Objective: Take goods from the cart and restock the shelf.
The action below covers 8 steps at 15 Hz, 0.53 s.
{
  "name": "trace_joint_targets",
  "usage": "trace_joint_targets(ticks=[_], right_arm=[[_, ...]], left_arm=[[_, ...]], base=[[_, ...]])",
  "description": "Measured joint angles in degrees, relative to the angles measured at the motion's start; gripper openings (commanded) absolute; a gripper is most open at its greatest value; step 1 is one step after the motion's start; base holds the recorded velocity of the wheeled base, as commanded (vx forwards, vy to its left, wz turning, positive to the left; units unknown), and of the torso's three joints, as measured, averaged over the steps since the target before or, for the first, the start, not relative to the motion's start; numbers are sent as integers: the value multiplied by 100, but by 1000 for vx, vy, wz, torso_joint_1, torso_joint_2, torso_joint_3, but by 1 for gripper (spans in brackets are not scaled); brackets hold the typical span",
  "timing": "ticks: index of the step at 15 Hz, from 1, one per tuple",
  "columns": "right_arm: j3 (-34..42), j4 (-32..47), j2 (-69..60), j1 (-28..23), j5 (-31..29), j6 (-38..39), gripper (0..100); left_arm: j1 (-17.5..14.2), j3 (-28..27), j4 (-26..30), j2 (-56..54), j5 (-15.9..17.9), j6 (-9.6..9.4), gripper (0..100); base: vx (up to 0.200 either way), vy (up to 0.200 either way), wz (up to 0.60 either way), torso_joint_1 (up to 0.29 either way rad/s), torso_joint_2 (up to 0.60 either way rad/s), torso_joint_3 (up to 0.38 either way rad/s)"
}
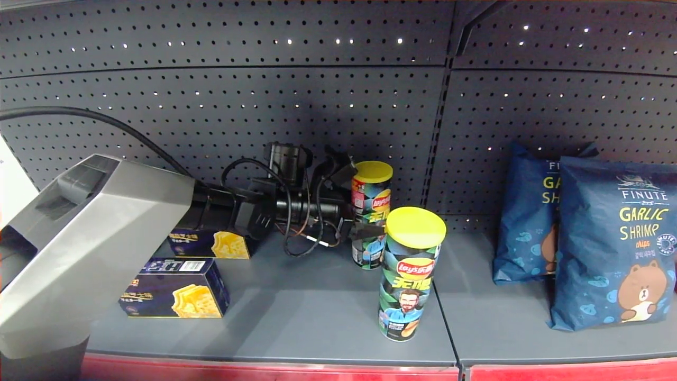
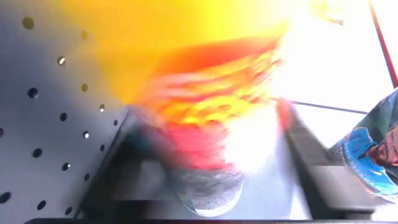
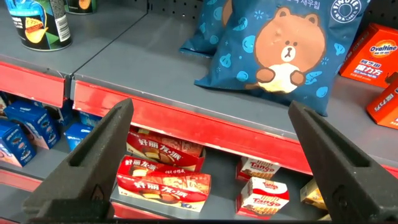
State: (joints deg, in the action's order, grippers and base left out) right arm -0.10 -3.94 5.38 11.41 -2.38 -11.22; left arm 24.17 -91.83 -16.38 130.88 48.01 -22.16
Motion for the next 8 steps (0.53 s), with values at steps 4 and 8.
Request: trace_joint_targets(ticks=[4,8], right_arm=[[0,0,2,0,2,6,100],[0,0,2,0,9,35,100]], left_arm=[[-1,138,2,-39,24,-9,100],[-76,634,-72,-279,27,-59,100]], base=[[0,0,0,0,0,0],[0,0,0,0,0,0]])
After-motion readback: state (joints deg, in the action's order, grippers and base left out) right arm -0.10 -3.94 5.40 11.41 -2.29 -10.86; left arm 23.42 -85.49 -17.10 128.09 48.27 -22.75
